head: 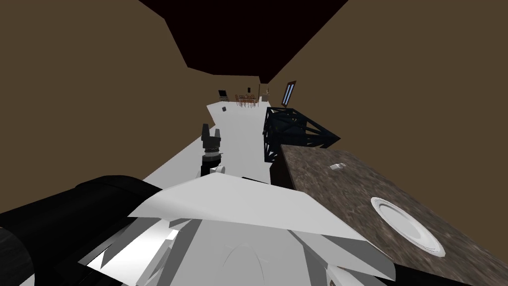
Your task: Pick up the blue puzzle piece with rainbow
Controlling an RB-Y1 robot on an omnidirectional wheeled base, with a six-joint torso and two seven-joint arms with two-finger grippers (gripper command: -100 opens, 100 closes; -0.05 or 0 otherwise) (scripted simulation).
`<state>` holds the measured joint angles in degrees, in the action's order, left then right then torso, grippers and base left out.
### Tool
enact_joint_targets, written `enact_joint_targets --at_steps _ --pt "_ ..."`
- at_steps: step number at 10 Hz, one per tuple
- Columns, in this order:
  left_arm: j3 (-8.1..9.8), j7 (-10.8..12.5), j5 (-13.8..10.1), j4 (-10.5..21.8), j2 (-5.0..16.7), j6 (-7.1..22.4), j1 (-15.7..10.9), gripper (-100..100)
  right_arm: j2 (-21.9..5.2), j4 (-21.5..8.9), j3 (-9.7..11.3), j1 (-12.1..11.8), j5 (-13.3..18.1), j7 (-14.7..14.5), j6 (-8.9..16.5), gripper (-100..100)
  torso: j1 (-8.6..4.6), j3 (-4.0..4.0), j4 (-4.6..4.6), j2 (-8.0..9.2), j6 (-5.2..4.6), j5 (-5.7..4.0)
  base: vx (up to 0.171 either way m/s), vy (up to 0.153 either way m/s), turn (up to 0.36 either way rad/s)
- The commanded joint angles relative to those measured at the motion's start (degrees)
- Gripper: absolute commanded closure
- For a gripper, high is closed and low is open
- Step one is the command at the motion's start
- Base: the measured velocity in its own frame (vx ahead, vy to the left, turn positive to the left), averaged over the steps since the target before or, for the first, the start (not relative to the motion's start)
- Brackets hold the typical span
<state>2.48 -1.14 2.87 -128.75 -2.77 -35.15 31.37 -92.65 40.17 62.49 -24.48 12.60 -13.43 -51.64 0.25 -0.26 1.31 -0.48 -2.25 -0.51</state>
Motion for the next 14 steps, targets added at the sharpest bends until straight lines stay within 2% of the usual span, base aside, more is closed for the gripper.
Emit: enact_joint_targets --at_steps 1,2,3,4,5,6,7,8,9,10,11,12,13,14 --pt "0.0 0.0 0.0 0.0 0.0 0.0 0.0 0 0.41 -1.47 -2.86 -2.86 -0.21 -0.97 -0.4 -100 0.0 0.0 0.0 0.0 0.0 0.0 0.049 0.019 -0.022" --pt "0.0 0.0 0.0 0.0 0.0 0.0 0.0 0 0.41 -1.47 -4.51 -3.22 -0.21 -0.97 -0.4 -100 0.01 -0.01 0.01 0.0 0.02 0.04 0.022 0.007 -0.002" --pt "0.0 0.0 0.0 0.0 0.0 0.0 0.0 0 3.39 -4.77 -6.26 -5.41 1.48 -2.09 -2.84 -100 -0.01 0.02 0.0 0.05 0.04 0.03 0.042 0.016 -0.018" --pt "0.0 0.0 0.0 0.0 0.0 0.0 0.0 0 3.39 -6.47 -8.02 -6.62 1.48 -2.09 -2.84 -100 0.01 0.02 -0.01 0.04 0.0 0.01 0.051 0.017 -0.022" --pt "0.0 0.0 0.0 0.0 0.0 0.0 0.0 0 3.39 -6.47 -9.58 -6.62 1.48 -2.09 -2.84 -100 0.01 0.0 0.0 0.01 0.02 0.03 0.027 0.01 -0.003" --pt "0.0 0.0 0.0 0.0 0.0 0.0 -0.01 0 6.37 -10.42 -11.33 -8.84 3.16 -3.2 -5.29 -100 -0.01 0.02 0.0 0.04 0.05 0.03 0.046 0.01 -0.009" --pt "0.0 0.0 0.0 0.0 0.0 0.0 0.0 0 6.37 -11.34 -13.02 -10.03 3.16 -3.2 -5.29 -100 -0.01 0.01 0.0 0.02 0.0 0.01 0.052 0.017 -0.022" --pt "0.0 0.0 0.0 0.0 0.0 0.0 0.0 0 6.37 -11.47 -14.64 -10.03 3.16 -3.2 -5.29 -100 0.02 -0.01 0.01 0.0 0.02 0.04 0.025 0.014 -0.006" --pt "0.0 0.0 0.0 0.0 0.0 0.0 -0.01 0 8.7 -13.06 -16.53 -13.07 4.85 -4.32 -7.5 -100 0.01 0.02 0.0 0.05 0.05 0.03 0.04 0.023 -0.01" --pt "0.0 0.0 0.0 0.0 0.0 0.0 0.0 0 9.35 -16.46 -17.54 -12.04 4.85 -4.32 -7.74 -100 0.02 0.02 -0.01 0.05 0.0 0.01 0.05 0.021 -0.023" --pt "0.0 0.0 0.0 0.0 0.0 0.0 0.0 0 9.35 -16.46 -19.41 -13.43 4.85 -4.32 -7.74 -100 0.04 0.0 0.0 0.01 0.03 0.05 0.027 0.01 -0.002" --pt "0.0 0.0 0.0 0.0 0.0 0.0 0.0 0 9.35 -16.46 -19.71 -13.43 4.85 -4.32 -7.74 -100 0.01 0.02 0.0 0.06 0.04 0.04 0.005 0.005 0.002" --pt "0.0 0.0 0.0 0.0 0.0 0.0 -0.01 0 8.97 -15.18 -19.46 -13.95 4.46 -4.25 -6.97 -100 -0.02 0.06 -0.02 0.12 0.04 0.02 0.0 0.0 0.0" --pt "0.0 0.0 0.0 0.0 0.0 0.0 -0.01 0 9.0 -15.27 -19.53 -13.95 4.48 -4.28 -7.01 100 -0.04 0.07 -0.02 0.14 0.04 0.02 0.0 0.0 0.0"
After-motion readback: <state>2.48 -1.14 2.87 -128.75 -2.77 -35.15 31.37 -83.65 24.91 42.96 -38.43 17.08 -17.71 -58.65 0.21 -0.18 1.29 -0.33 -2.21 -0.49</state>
